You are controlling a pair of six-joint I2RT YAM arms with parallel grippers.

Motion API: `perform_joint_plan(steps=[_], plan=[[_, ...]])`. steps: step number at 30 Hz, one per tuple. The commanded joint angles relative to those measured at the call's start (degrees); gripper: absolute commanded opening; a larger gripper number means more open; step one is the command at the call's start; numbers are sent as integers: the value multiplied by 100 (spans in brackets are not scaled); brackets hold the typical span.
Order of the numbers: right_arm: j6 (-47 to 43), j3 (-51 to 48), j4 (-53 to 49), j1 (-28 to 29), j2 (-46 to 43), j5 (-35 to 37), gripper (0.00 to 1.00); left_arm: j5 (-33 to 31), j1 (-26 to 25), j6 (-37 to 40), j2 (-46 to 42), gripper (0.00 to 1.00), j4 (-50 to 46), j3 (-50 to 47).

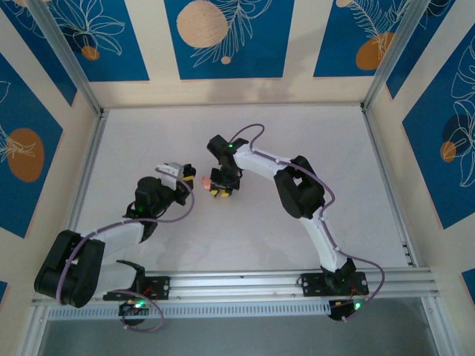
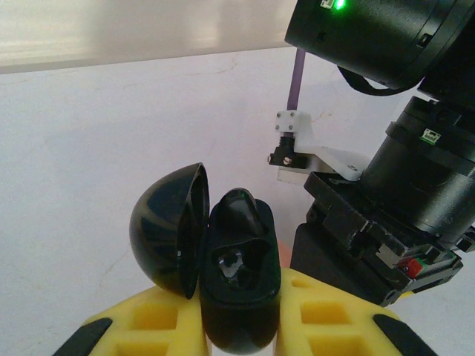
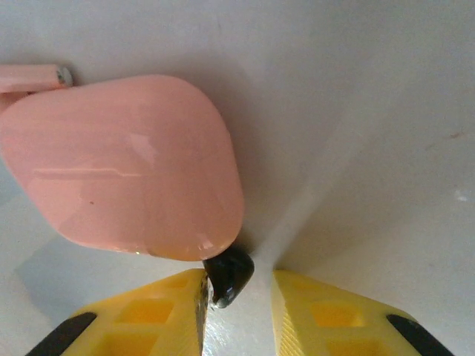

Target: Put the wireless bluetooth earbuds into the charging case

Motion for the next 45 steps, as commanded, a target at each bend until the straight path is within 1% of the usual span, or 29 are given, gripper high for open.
perform_joint_plan(steps=[1,10,14,17,24,27,30,34,38,41,45], plan=[[-86,225,-118,-5,198,-5,28,62,101,68,-11,21,61,165],[-252,129,-315,-47,119,145,20,192,127,71,100,21,31,215],[-307,-208,-298,-79,-133,209,19,271,129,36,129,21,41,235],[-387,-601,-254,-111,-400,249,19,367,129,10,178,21,64,262],[-662,-1856,-196,-185,-1243,332,19,634,126,-68,339,20,177,296],[-949,-2347,-249,-214,-1577,333,19,733,126,-103,396,20,214,322],[-1438,-2660,-378,-223,-1743,295,20,838,118,-150,469,20,274,340],[-1951,-2697,-595,-240,-1859,341,21,970,113,-219,635,20,457,327],[-2081,-2586,-558,-258,-2062,121,27,1070,118,-279,693,19,481,364],[-1857,-2458,-663,-283,-2260,89,33,1081,107,-278,658,20,414,402],[-1041,-1950,-1462,-335,-2250,509,34,1081,111,-265,605,19,333,428]])
